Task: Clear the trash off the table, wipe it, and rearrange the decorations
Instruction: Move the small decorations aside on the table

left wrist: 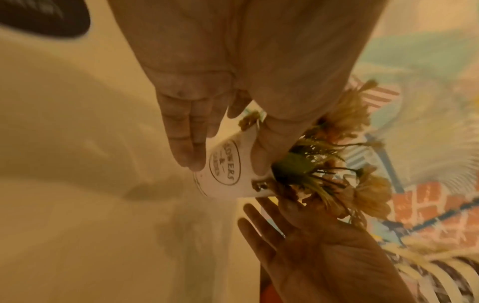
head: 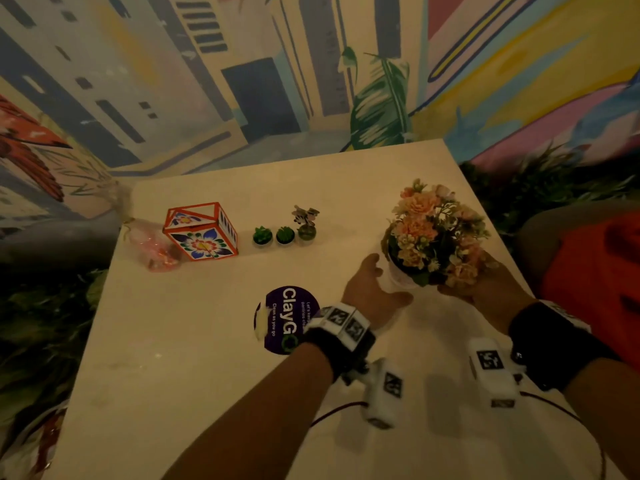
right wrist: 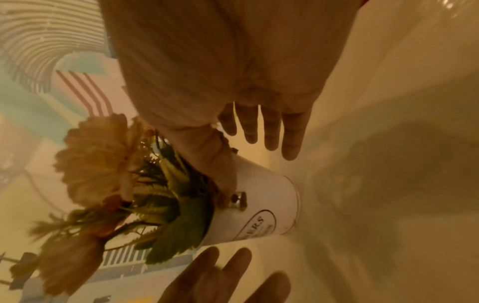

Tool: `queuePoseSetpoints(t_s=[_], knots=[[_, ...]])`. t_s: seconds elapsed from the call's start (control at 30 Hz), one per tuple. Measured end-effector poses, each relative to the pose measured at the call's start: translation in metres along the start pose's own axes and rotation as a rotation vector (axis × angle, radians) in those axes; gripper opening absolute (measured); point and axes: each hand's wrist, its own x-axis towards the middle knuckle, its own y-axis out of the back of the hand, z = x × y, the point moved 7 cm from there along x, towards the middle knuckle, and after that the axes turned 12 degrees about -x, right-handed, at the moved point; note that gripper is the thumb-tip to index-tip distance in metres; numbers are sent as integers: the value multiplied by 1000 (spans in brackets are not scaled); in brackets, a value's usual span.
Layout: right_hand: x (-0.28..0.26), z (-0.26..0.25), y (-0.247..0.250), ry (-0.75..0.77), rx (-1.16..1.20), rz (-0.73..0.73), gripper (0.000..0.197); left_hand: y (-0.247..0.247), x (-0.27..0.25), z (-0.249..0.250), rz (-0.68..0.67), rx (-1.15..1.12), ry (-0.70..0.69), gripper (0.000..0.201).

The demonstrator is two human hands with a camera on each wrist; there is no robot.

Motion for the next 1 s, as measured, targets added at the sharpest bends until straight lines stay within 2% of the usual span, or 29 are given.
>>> queuePoseSetpoints(t_s=[0.17, 0.27, 0.33, 0.43, 0.5, 0.6, 0.7, 0.9, 0.97, 1.0], knots=[[8, -4, -18, 18, 57, -66, 48, -14, 13, 6, 113, -133, -100, 78], [23, -15, -36, 52, 38, -99, 46, 6, 20, 2, 196, -214, -114, 71], [37, -33, -52, 117, 0, -125, 53, 26, 26, 2, 247, -282, -126, 69], [55, -59, -81, 116, 46, -204, 58, 59, 40, 4, 342, -319, -101, 66], [65, -69, -96, 100, 38, -223, 56, 72, 48, 5, 357, -337, -79, 66], [76, -72, -106, 83, 18, -220, 51, 82, 52, 12, 379, -303, -121, 59], [81, -73, -108, 83, 18, -223, 38, 82, 55, 14, 375, -308, -134, 57], [84, -74, -111, 76, -12, -229, 39, 82, 62, 6, 376, -314, -83, 53], [89, -72, -110, 81, -50, -212, 36, 83, 60, 7, 365, -231, -48, 55], [91, -70, -108, 78, -54, -195, 40, 83, 57, 9, 365, -160, -34, 59]])
